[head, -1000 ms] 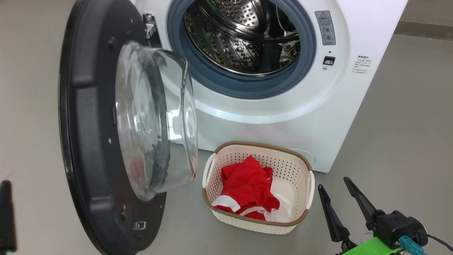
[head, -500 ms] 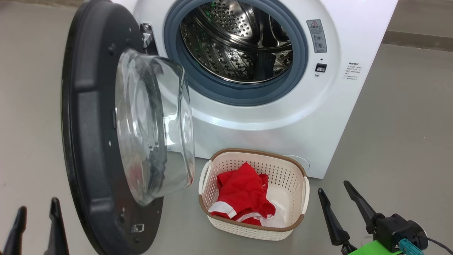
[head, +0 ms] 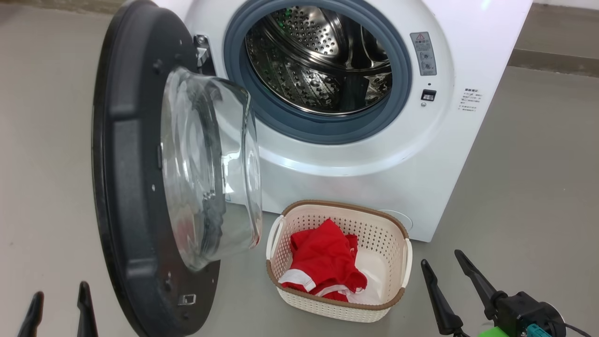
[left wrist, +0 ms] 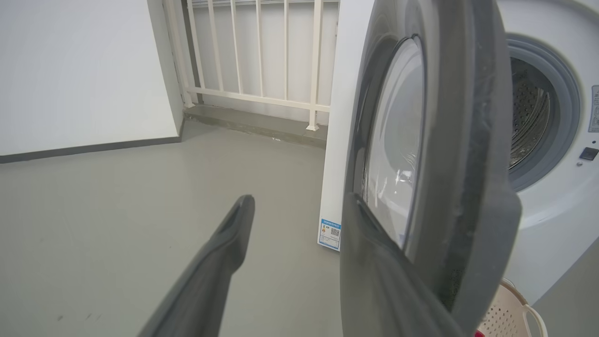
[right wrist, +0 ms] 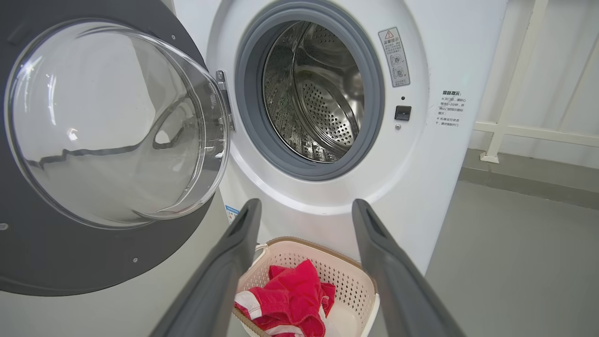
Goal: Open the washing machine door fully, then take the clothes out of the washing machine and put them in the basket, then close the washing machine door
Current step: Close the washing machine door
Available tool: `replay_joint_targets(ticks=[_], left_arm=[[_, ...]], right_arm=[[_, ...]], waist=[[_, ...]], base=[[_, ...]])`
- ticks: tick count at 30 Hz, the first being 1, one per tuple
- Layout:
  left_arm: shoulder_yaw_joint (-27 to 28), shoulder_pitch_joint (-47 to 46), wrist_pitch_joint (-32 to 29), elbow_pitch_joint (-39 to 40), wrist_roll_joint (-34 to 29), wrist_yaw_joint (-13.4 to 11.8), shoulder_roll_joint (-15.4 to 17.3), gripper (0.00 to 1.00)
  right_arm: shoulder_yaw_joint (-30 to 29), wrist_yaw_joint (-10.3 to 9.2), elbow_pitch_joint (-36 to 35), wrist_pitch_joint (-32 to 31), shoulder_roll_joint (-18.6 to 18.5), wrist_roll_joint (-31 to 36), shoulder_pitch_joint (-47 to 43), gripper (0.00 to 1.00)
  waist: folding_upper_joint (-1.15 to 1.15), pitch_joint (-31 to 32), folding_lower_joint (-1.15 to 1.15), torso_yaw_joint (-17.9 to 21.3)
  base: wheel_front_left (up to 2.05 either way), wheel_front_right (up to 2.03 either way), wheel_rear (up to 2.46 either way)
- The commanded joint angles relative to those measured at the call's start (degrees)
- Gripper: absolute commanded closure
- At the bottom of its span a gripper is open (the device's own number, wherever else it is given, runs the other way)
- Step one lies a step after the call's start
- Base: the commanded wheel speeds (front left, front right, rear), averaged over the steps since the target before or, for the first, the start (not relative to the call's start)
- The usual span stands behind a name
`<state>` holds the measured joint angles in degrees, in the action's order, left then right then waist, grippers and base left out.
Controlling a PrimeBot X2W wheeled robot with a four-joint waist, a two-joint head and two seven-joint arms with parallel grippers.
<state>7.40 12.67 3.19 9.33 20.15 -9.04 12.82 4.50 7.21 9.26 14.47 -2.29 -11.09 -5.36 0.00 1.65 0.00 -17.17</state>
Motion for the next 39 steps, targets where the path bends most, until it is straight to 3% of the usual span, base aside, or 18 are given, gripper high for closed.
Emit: replay_joint_targets(ticks=[1,25,28,29,33,39], left_arm=[[1.9,-1.0,0.5,1.2,-0.6,-0.4,1.0,0.00],[0.8,-0.9,0.4,1.9,-1.1,-1.8,0.9,0.00],[0.7,-0.8,0.4,2.1,-1.1,-2.0,0.9,0.84],[0.7,-0.8,0.3,2.1,-1.1,-2.0,0.9,1.00],[0.9,-1.0,0.6,2.8,1.3,-1.5,-0.1,1.00],[4.5,-2.7,2.7,6.2,12.8,1.9,-4.0,1.00]], right_arm=[[1.4,0.28,-1.2,0.5,-0.6,-0.2,1.0,0.00],[1.3,0.28,-1.3,0.5,-0.6,-0.5,1.1,0.00],[1.4,0.28,-1.3,0.5,-0.6,-0.5,1.2,0.00],[1.3,0.28,-1.2,0.5,-0.6,-0.5,1.2,0.00],[1.2,0.28,-1.2,0.5,-0.6,-0.6,1.2,0.00],[1.0,0.28,-1.3,0.5,-0.6,-0.7,1.2,0.00]], waist=[[0.00,0.0,0.00,-0.1],[0.00,0.0,0.00,-0.4],[0.00,0.0,0.00,-0.4],[0.00,0.1,0.00,-0.4],[0.00,0.2,0.00,-0.4],[0.00,0.3,0.00,-0.7]], base=[[0.00,0.00,0.00],[0.00,0.00,0.00],[0.00,0.00,0.00],[0.00,0.00,0.00],[0.00,0.00,0.00],[0.00,0.00,0.00]])
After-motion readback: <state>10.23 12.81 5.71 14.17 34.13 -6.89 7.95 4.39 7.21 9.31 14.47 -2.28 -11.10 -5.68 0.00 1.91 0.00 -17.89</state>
